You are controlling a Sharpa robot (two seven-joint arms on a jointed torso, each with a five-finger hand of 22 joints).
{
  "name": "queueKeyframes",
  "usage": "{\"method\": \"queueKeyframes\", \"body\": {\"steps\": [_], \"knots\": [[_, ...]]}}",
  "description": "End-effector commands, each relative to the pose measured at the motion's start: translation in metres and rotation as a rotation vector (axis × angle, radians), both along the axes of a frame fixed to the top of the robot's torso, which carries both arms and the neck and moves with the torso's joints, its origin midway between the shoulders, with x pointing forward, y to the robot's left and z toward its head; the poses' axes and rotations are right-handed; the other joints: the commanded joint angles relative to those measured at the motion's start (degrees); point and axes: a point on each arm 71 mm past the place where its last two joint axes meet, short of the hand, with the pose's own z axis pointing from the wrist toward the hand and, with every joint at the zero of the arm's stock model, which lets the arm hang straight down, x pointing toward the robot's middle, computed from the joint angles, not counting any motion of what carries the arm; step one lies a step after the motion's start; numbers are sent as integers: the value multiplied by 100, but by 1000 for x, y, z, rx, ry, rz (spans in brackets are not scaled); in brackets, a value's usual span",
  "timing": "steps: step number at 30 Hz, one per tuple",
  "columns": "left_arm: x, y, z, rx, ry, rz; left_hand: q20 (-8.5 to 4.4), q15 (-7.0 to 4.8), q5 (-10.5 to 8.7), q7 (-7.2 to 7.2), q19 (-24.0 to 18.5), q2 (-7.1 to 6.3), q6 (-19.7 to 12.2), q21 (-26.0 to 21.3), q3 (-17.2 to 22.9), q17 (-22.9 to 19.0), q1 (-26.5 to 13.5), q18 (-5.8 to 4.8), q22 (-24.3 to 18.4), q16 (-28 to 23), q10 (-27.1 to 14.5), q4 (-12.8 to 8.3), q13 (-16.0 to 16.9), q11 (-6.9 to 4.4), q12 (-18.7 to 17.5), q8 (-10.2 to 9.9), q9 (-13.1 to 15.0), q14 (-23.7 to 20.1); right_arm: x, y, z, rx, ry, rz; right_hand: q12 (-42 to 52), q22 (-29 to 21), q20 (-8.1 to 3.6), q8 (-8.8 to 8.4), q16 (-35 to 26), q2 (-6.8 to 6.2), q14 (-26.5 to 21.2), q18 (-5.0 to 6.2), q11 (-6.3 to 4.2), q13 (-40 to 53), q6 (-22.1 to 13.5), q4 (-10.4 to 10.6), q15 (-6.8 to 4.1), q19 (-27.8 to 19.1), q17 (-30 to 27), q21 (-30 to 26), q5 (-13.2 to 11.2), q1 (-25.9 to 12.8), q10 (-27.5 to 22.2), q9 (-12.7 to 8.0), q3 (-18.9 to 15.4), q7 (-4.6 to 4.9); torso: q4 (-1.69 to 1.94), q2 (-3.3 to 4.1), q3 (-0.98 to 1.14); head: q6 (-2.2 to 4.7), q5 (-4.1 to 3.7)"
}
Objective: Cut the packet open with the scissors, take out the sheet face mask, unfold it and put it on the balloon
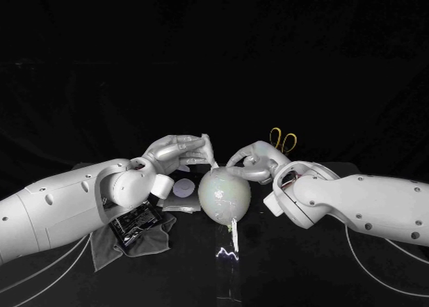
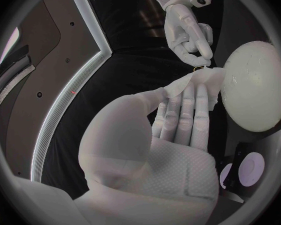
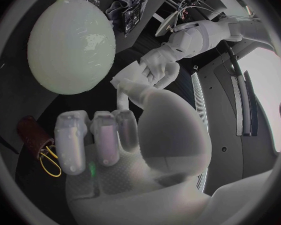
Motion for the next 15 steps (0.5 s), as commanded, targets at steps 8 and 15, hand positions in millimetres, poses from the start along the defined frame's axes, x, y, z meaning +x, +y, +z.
{"method": "queueKeyframes", "body": {"steps": [8,15], "knots": [[0,0,2,-22,-8,6,8,-3,17,-16,31,47,35,38,41,-8,-20,59,8,19,18,6,8,-10,40,31,562,29,0,4,1,126,21,21,-198,1475,175,-477,40,-495,598,-14,294,1072,-713,1108,239,551,1510,-59,105,-1265,254,69,-1027,378,1,4,-2,3,4],[0,-1,2,-23,-8,4,8,-4,17,-16,34,45,34,45,44,-14,-22,63,12,16,19,3,8,-11,39,32,568,34,2,13,-5,169,121,37,-186,1471,250,-729,40,-493,598,-10,340,1088,-705,1357,285,543,1510,-72,73,-1193,254,-41,-1411,426,10,3,-3,1,-7]]}}
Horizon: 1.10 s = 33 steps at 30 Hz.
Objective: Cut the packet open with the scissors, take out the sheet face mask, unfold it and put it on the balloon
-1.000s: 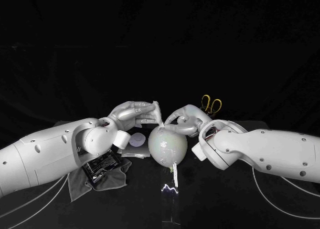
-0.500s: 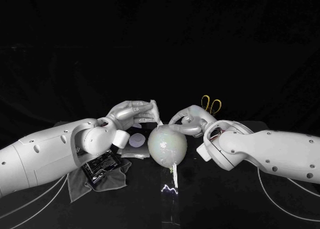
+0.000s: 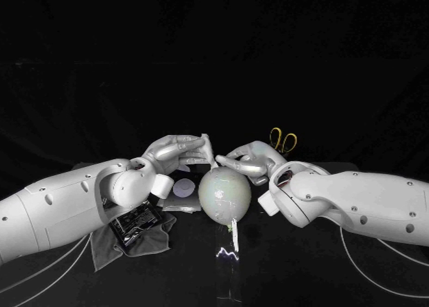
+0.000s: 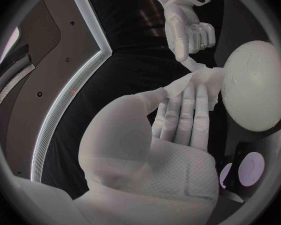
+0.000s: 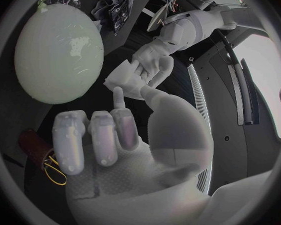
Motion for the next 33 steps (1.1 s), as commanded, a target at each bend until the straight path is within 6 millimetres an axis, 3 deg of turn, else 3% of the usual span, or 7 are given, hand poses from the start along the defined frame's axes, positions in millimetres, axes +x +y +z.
{"method": "queueKeyframes", "body": {"steps": [1,14,20,26,29,31,33], "knots": [[0,-2,2,-20,-11,-1,8,-5,17,-6,34,39,45,19,45,-4,1,63,5,16,19,3,8,-11,40,23,567,34,0,6,-4,59,82,34,40,1477,44,-51,20,-8,598,-11,32,1088,12,67,37,546,1507,-14,-41,47,256,-22,-125,18,6,0,-2,-3,-7],[-1,-3,3,-24,-13,-7,9,-5,17,-7,34,39,44,22,47,-8,0,65,6,14,19,1,8,-12,39,24,571,37,5,12,-11,89,158,22,58,1477,57,-146,20,103,598,-11,29,1104,122,179,38,547,1507,-13,-35,242,264,-56,-325,12,2,2,-4,-5,0],[-1,-3,3,-25,-13,-7,9,-6,17,-8,34,39,44,25,49,-11,0,67,7,12,18,0,7,-12,39,24,573,38,7,12,-11,96,161,11,68,1478,51,-166,20,235,598,-12,12,1114,235,165,26,549,1507,-9,-29,447,270,-60,-378,-10,1,0,-1,-10,3],[-2,-4,3,-25,-13,-8,9,-6,17,-8,34,39,44,25,49,-11,0,67,7,12,18,0,7,-12,39,24,573,38,6,13,-10,106,151,8,211,1500,-8,-51,20,612,598,-28,-102,1212,565,-198,-62,584,1507,49,-69,1167,354,-6,-148,-142,-1,-1,1,-6,1],[-2,-4,3,-25,-13,-8,9,-6,17,-8,34,39,44,25,49,-11,0,67,7,12,18,0,7,-12,39,24,573,38,6,14,-10,110,150,10,244,1505,-31,-15,20,642,598,-32,-132,1234,621,-303,-87,593,1507,64,-71,1303,373,14,-96,-175,-3,0,0,-7,2],[-2,-4,3,-25,-13,-9,10,-6,17,-8,33,40,43,27,52,-14,-1,68,9,9,18,-2,7,-12,39,25,575,39,6,14,-10,113,151,12,317,1510,-76,69,20,662,598,-36,-190,1283,720,-523,-138,601,1507,77,-79,1550,415,63,8,-245,-3,-1,1,-10,-2],[-2,-4,3,-25,-13,-9,10,-6,17,-7,33,40,43,27,52,-15,-1,68,9,9,17,-2,7,-12,39,25,576,40,6,15,-10,116,152,13,324,1510,-90,89,20,656,598,-36,-204,1288,736,-563,-150,601,1507,77,-77,1580,419,76,21,-257,0,-1,2,-11,0]]}}
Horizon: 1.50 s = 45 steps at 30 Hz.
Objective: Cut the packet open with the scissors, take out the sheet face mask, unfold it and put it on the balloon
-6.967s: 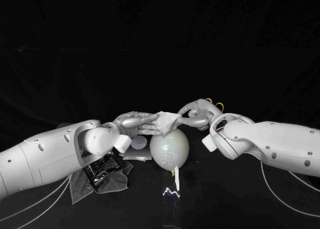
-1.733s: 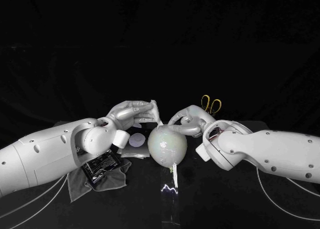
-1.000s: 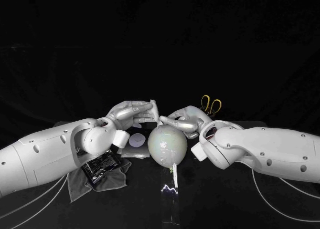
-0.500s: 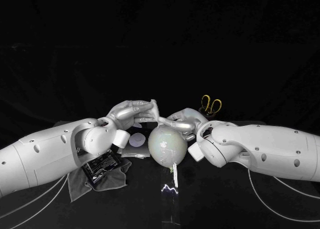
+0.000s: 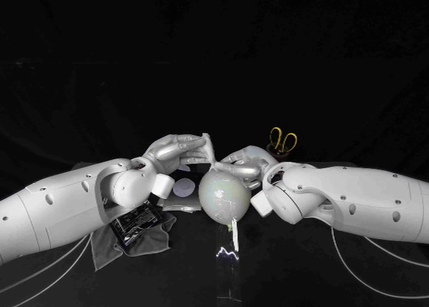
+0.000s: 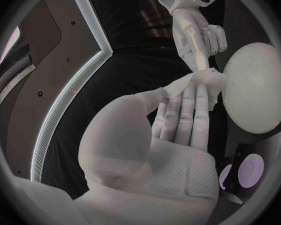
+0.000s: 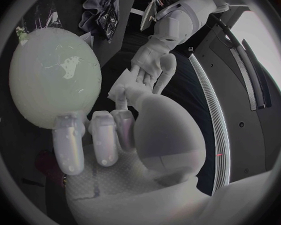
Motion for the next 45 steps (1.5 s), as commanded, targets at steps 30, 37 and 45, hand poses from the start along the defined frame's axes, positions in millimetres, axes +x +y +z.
{"method": "queueKeyframes", "body": {"steps": [30,37,45], "knots": [[0,-2,3,-29,-20,5,15,-6,15,3,26,60,55,30,33,-15,7,69,8,2,19,4,7,-11,39,19,585,45,-4,-2,-4,91,110,3,-161,1485,11,-184,20,-209,607,-17,110,1175,-263,646,77,565,1509,-49,-21,-850,315,-42,-594,169,-1,-5,0,5,-21],[0,-3,4,-35,-21,11,40,-6,16,-2,-32,63,44,18,59,-53,-17,72,2,-32,17,13,5,-13,36,29,618,61,-5,-1,-8,153,186,-24,-138,1490,37,-288,20,-232,607,-21,143,1191,-372,728,103,574,1509,-35,-17,-883,327,-81,-741,209,5,-2,-1,21,-39],[0,-4,4,-39,-19,10,46,-7,16,-3,-44,63,40,15,70,-67,-23,77,0,-47,18,15,4,-13,35,32,631,71,-6,3,-7,233,210,-45,-70,1494,51,-301,20,-154,607,-24,150,1235,-350,705,113,581,1509,-24,-9,-802,364,-83,-752,213,8,1,-2,27,-46]]}}
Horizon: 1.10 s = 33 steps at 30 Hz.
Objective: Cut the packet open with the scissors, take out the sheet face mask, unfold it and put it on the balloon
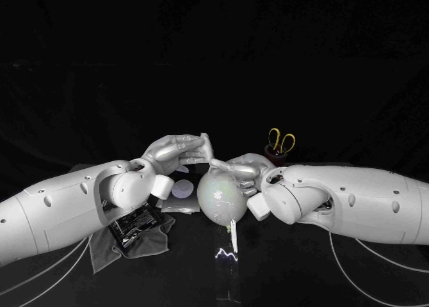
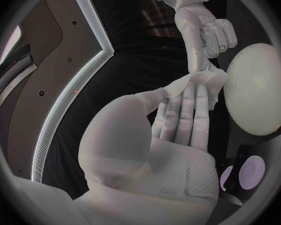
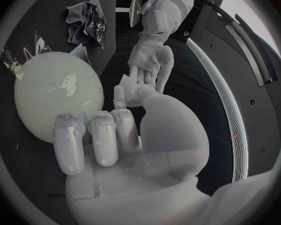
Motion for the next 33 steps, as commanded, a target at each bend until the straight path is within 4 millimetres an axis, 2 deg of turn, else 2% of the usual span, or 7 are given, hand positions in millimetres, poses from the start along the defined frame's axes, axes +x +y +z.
{"method": "queueKeyframes", "body": {"steps": [1,7,14,16,18,23,33], "knots": [[0,-2,3,-24,-11,4,26,7,20,-2,-23,32,17,16,23,-6,-23,78,2,-26,18,1,5,-13,35,41,631,41,-1,3,0,75,24,-9,38,1494,31,-38,25,88,599,-24,29,1238,-14,-8,59,574,1505,11,-1,31,370,-5,-27,2,4,4,-2,0,2],[0,-2,3,-25,-10,3,26,7,20,-2,-24,32,16,16,25,-8,-24,79,2,-28,18,2,4,-13,35,42,633,43,1,2,1,102,20,-27,88,1501,42,-41,25,223,599,-30,24,1271,57,-132,59,587,1505,31,-2,306,396,-3,24,-7,-1,1,-3,3,14],[0,-2,3,-24,-9,4,29,7,20,-2,-27,32,15,17,30,-14,-27,83,1,-35,19,3,4,-13,35,44,640,49,1,2,2,116,10,-36,153,1509,14,36,25,388,599,-36,-43,1314,197,-394,10,601,1505,55,-10,700,430,39,203,-86,-4,0,2,5,15],[0,-2,3,-24,-9,4,29,6,19,-1,-28,32,14,16,32,-16,-28,85,1,-37,19,3,4,-14,35,44,641,50,1,2,2,118,8,-37,177,1509,-3,74,25,426,599,-36,-71,1329,239,-509,-13,601,1505,55,-12,838,443,61,283,-120,-6,0,-1,5,21],[0,-2,3,-24,-9,4,29,6,19,-1,-28,32,14,16,32,-16,-28,85,1,-37,19,3,4,-14,35,44,641,50,1,2,2,119,7,-37,202,1509,-43,161,25,475,599,-36,-131,1345,303,-795,-64,601,1505,55,-11,1141,456,116,483,-187,-6,0,1,3,14],[0,-2,3,-23,-9,5,31,6,19,-1,-30,32,14,16,34,-19,-29,86,0,-40,19,3,4,-14,35,45,645,53,1,2,2,120,9,-33,212,1509,-93,280,25,441,599,-36,-158,1353,305,-1082,-100,601,1505,55,-13,1282,463,209,706,-212,-4,1,2,-4,4],[0,-3,2,-21,-8,7,34,5,19,1,-32,33,12,17,40,-26,-31,90,0,-46,21,4,4,-13,35,48,652,59,1,2,2,119,9,-38,194,1509,-99,321,25,344,599,-36,-154,1342,260,-1115,-95,601,1505,55,-17,1129,453,250,725,-206,-1,1,-2,0,-7]]}}
